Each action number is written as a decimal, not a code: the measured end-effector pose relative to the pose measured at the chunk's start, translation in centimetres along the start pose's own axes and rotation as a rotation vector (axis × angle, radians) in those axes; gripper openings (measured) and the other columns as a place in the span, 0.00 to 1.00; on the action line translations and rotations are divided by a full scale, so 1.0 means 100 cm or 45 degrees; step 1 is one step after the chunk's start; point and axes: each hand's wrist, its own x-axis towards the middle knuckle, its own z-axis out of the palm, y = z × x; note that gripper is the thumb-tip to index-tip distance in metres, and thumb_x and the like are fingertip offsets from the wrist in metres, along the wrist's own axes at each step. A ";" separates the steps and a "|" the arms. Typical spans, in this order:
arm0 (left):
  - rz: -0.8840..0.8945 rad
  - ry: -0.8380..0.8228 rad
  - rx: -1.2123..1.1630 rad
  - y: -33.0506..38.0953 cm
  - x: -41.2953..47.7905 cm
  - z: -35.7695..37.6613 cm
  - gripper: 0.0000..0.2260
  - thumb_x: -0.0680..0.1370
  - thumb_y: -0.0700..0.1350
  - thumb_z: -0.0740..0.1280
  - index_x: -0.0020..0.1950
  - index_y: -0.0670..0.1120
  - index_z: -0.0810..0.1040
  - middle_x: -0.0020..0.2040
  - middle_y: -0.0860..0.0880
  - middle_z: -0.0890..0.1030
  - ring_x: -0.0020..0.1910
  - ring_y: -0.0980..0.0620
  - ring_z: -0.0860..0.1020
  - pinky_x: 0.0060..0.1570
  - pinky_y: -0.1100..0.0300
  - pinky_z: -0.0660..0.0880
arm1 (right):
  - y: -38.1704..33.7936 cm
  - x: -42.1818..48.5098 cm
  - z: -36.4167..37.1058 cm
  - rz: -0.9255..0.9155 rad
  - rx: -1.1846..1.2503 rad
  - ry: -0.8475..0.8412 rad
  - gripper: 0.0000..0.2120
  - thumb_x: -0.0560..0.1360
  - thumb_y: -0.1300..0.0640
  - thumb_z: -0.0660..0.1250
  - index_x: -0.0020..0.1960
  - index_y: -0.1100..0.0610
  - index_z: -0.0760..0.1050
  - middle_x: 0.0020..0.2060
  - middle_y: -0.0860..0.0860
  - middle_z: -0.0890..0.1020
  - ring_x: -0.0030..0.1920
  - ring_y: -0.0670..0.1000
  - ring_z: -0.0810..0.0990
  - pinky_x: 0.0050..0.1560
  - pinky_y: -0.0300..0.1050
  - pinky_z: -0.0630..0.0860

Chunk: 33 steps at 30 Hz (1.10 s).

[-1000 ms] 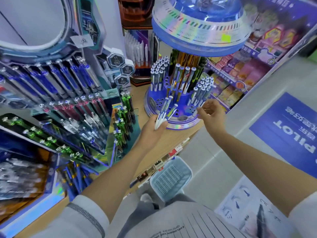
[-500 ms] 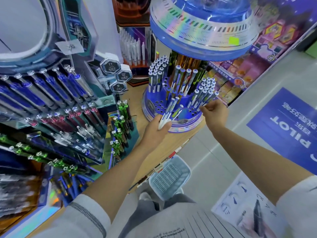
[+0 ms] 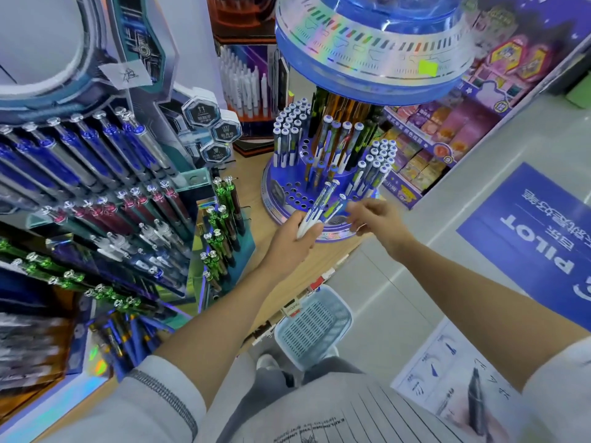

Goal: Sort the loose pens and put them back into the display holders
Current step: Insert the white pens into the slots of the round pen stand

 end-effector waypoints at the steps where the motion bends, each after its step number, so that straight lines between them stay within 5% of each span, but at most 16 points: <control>1: -0.003 -0.005 0.001 0.001 0.000 0.003 0.05 0.81 0.47 0.63 0.46 0.48 0.71 0.31 0.54 0.73 0.27 0.58 0.68 0.27 0.62 0.66 | -0.003 -0.004 0.003 -0.016 -0.004 -0.108 0.07 0.76 0.55 0.69 0.44 0.59 0.80 0.37 0.53 0.83 0.36 0.51 0.79 0.38 0.44 0.78; 5: -0.009 -0.013 0.024 0.006 -0.002 0.010 0.05 0.81 0.46 0.64 0.45 0.52 0.71 0.34 0.49 0.75 0.27 0.53 0.70 0.26 0.62 0.67 | -0.008 -0.012 0.009 -0.082 0.039 -0.174 0.05 0.76 0.62 0.68 0.41 0.59 0.78 0.33 0.49 0.83 0.34 0.49 0.81 0.37 0.39 0.78; 13: -0.030 0.013 0.128 0.006 0.005 0.004 0.03 0.80 0.48 0.64 0.49 0.50 0.73 0.35 0.50 0.78 0.25 0.53 0.70 0.26 0.59 0.68 | -0.017 -0.006 -0.036 -0.194 0.151 0.518 0.06 0.77 0.63 0.66 0.42 0.59 0.70 0.32 0.53 0.84 0.31 0.52 0.82 0.32 0.42 0.77; 18: 0.000 0.009 0.186 0.007 0.012 0.004 0.05 0.79 0.47 0.66 0.45 0.51 0.72 0.32 0.55 0.71 0.28 0.59 0.67 0.30 0.62 0.65 | -0.019 0.001 -0.037 -0.210 -0.101 0.692 0.11 0.77 0.59 0.68 0.39 0.52 0.68 0.37 0.57 0.84 0.36 0.55 0.83 0.38 0.50 0.79; 26: 0.042 -0.019 0.130 0.008 0.016 0.000 0.06 0.79 0.45 0.66 0.51 0.43 0.75 0.33 0.57 0.72 0.28 0.64 0.70 0.29 0.72 0.65 | -0.014 0.011 -0.024 -0.214 -0.467 0.640 0.08 0.75 0.52 0.69 0.40 0.48 0.71 0.37 0.51 0.83 0.39 0.52 0.83 0.43 0.56 0.81; 33: 0.038 -0.065 0.056 0.007 0.019 -0.003 0.09 0.80 0.48 0.64 0.50 0.41 0.74 0.33 0.52 0.70 0.31 0.56 0.66 0.31 0.62 0.64 | -0.014 0.011 -0.014 -0.036 -0.434 0.564 0.18 0.72 0.43 0.72 0.35 0.56 0.73 0.29 0.53 0.82 0.34 0.55 0.83 0.40 0.54 0.80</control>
